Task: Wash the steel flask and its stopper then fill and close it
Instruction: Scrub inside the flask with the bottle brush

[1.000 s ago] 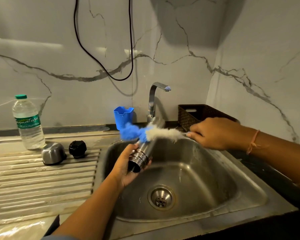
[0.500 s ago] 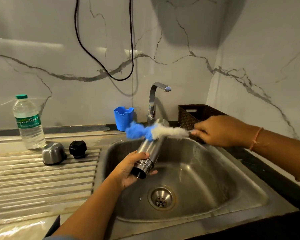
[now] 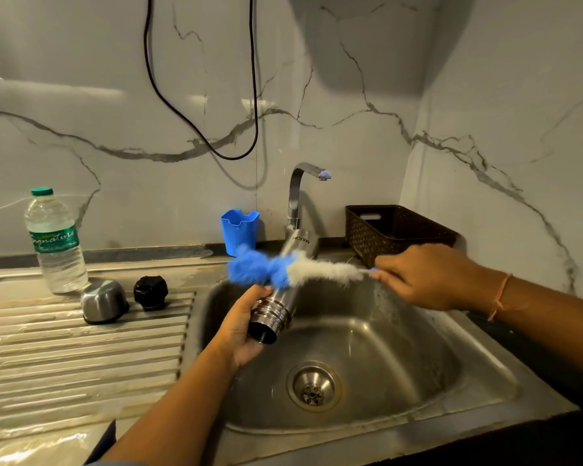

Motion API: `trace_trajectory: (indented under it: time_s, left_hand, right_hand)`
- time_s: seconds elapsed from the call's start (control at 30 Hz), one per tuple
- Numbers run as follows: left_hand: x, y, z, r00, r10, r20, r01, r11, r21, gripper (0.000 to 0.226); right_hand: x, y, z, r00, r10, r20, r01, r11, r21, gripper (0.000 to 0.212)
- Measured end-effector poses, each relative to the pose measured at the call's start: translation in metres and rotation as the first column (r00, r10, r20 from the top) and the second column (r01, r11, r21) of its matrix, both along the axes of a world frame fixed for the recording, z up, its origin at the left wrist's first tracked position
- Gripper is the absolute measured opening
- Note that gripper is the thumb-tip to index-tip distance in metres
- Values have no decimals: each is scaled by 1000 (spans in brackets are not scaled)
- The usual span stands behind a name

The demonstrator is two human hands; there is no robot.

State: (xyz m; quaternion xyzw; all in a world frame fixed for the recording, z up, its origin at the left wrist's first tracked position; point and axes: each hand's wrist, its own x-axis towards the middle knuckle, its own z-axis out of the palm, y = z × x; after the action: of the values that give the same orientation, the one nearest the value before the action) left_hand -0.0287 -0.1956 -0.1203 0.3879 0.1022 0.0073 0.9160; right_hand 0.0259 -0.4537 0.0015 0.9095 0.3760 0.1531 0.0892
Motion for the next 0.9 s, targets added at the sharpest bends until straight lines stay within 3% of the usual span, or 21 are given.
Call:
trace_trajectory:
  time_s: [0.1,0.23,0.3,0.4,0.53,0.67,0.73,0.83,0.9]
  left_hand:
    - [-1,2,2,1000,8,8,-8,999,37,73]
    - [-1,2,3,993,-88,75,83,995,60,112]
    - [-3,-1,4,983,-161,88,157,987,47,109]
    - [-4,-7,4,982,-177,58,176,984,32,104]
    - [-4,-3,2,994,-102,42,103,995,-12,67]
    - [-5,1,3,984,-135,113,137,991,-12,100]
    - [-1,0,2,977,-157,142,158,987,4,104]
    - [-4,-7,4,972,-201,119,202,979,5,87]
    - [-7,-11,4,976,-206,70,205,979,10,66]
  right_hand:
    - [-3,4,5,1000,11,-2,-11,1000,-13,27]
    - [28,-4,28,987,-160,35,158,986,51,36]
    - [33,-2,32,982,-183,54,181,983,38,37]
    - [15,5,26,997,-80,-13,80,997,2,32]
    - [-7,13,14,974,31,-223,-33,999,-6,34]
    - [13,7,27,993,-53,-110,50,998,-32,34]
    - [27,1,34,987,-157,-18,156,986,-63,35]
    - [31,-1,29,981,-194,-20,193,980,-47,35]
    - [18,4,17,989,-95,-116,97,995,11,32]
